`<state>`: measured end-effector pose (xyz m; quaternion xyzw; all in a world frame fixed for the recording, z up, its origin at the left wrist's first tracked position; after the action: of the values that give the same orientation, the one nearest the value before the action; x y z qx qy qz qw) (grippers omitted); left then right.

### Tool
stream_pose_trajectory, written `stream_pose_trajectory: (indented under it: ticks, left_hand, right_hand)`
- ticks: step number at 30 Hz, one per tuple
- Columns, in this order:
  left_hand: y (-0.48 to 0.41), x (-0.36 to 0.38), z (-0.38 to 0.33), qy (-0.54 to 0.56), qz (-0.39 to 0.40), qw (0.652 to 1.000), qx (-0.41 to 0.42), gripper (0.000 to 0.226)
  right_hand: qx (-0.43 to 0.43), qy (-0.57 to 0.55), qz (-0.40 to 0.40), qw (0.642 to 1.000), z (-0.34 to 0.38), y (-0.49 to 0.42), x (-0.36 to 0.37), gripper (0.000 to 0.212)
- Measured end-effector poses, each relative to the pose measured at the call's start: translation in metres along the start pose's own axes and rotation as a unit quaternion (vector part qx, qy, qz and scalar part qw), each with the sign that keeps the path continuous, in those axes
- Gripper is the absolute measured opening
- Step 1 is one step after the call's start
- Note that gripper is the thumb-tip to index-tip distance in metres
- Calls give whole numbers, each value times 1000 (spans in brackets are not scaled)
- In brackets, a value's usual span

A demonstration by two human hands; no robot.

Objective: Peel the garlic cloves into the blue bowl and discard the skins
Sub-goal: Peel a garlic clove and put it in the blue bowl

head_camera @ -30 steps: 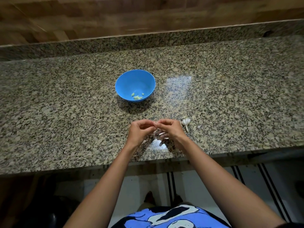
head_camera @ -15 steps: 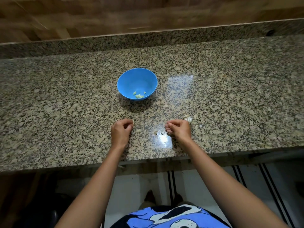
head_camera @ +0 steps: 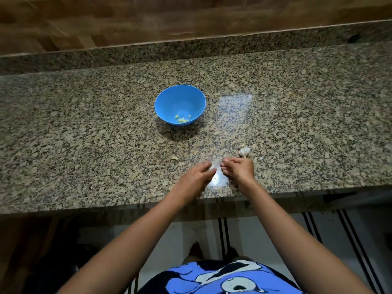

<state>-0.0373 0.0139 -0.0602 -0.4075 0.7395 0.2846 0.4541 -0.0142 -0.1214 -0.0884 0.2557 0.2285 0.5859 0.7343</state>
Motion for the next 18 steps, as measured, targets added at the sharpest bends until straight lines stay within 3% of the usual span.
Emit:
stream_pose_trajectory:
  ticks: [3,5,8,10,11,12,16,18]
  left_hand:
    - [13,-6,-8,-47,-43,995,76,41]
    - [12,-13,-6,-56,-82,992,77,27]
    - [5,-31,10,71,-157,981,-86,10]
    - [7,-29,25,254,-203,922,-211,13]
    - [5,-27,23,322,-213,895,-223,15]
    - [3,-28,17,338,-219,891,-210,16]
    - [5,-30,-3,140,-222,953,-154,30]
    - [7,-27,-1,60,-215,961,-161,40]
  right_hand:
    - [25,-18,16,999,-6,4,5,12]
    - [48,-24,40,998,-9,10,12,14]
    - [86,-48,81,992,-15,20,23,18]
    - [122,-77,112,983,-21,27,31,19]
    - [144,-103,131,976,-23,30,35,18]
    - [165,-135,149,965,-25,33,38,15]
    - [214,-202,160,942,-30,37,38,9]
    - [223,-192,145,945,-31,38,32,5]
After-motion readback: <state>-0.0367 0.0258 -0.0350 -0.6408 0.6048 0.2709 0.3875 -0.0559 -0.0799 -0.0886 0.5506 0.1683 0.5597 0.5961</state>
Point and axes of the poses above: each hand's wrist, its own y-axis away from the middle knuckle, its own x-axis out of the palm, z = x × y, the point moved 9 cm from there along -y, towards the middle knuckle, and after that the axes turned 5 degrees about x, right-handed, at the moved point
